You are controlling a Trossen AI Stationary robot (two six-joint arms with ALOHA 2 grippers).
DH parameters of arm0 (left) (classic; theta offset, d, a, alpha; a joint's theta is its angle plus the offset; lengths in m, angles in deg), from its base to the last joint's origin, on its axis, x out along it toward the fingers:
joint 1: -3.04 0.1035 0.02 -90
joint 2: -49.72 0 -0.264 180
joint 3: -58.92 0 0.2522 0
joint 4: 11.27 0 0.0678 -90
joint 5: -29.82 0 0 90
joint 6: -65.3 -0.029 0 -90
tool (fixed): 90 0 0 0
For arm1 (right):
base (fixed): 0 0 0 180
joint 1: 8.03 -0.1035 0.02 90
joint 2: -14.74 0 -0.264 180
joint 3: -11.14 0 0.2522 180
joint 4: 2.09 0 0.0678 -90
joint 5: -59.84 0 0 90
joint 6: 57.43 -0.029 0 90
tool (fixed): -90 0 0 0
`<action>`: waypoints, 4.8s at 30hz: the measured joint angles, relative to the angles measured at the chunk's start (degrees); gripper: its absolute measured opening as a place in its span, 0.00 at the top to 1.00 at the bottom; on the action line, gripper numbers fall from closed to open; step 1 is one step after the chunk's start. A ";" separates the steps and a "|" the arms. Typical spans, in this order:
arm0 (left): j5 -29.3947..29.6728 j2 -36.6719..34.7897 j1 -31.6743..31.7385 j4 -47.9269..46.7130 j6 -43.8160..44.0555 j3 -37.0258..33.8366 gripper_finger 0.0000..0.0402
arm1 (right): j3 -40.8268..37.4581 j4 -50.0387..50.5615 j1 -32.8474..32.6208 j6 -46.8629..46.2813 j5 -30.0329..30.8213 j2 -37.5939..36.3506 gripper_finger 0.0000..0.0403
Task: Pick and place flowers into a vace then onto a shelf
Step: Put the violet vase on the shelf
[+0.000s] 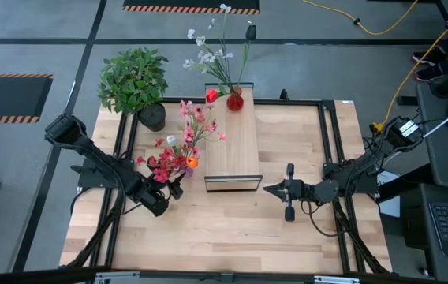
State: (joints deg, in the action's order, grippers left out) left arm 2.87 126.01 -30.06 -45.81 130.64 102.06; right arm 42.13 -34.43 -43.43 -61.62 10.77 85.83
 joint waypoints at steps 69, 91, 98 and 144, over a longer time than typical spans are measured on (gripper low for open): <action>4.83 8.98 6.02 10.11 0.49 -0.07 0.60 | 0.01 -0.38 0.00 0.19 0.00 0.00 0.98; 2.84 0.63 -2.76 10.18 -8.16 0.28 0.73 | 0.02 -0.36 0.02 0.17 -0.02 0.00 0.98; 2.02 -6.96 -4.14 10.24 -23.24 4.98 0.73 | 0.02 -0.36 0.02 -0.04 0.00 0.00 0.98; -40.94 -1.13 31.00 33.52 -59.63 20.49 0.73 | 0.02 -0.38 0.04 0.20 -0.02 -0.02 0.98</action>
State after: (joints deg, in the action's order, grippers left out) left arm -38.07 124.88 0.94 -12.29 71.00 122.55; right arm 42.16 -34.81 -43.38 -61.42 10.75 85.81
